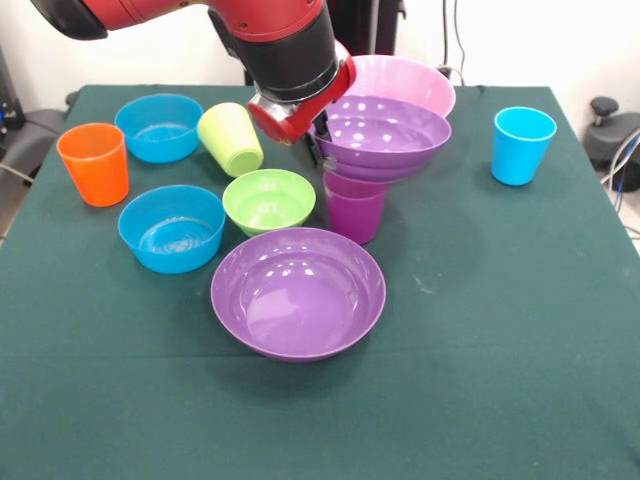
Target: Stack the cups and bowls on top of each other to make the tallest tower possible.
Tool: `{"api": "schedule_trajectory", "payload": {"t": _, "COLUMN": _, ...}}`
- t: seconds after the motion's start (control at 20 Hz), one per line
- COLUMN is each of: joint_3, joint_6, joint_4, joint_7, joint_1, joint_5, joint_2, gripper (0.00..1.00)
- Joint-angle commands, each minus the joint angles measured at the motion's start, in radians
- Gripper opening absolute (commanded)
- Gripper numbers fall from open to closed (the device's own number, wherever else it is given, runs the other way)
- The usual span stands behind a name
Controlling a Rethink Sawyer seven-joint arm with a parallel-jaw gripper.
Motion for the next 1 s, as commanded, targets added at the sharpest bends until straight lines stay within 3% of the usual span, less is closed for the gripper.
{"api": "schedule_trajectory", "payload": {"t": 0.05, "joint_3": -0.032, "joint_6": 0.068, "joint_4": -0.024, "joint_7": -0.352, "joint_1": 0.04, "joint_5": -0.079, "joint_2": 0.015, "gripper": 0.0}}
{"api": "schedule_trajectory", "payload": {"t": 1.0, "joint_3": -0.034, "joint_6": 0.048, "joint_4": -0.023, "joint_7": -0.342, "joint_1": 0.037, "joint_5": -0.096, "joint_2": 0.009, "gripper": 0.0}}
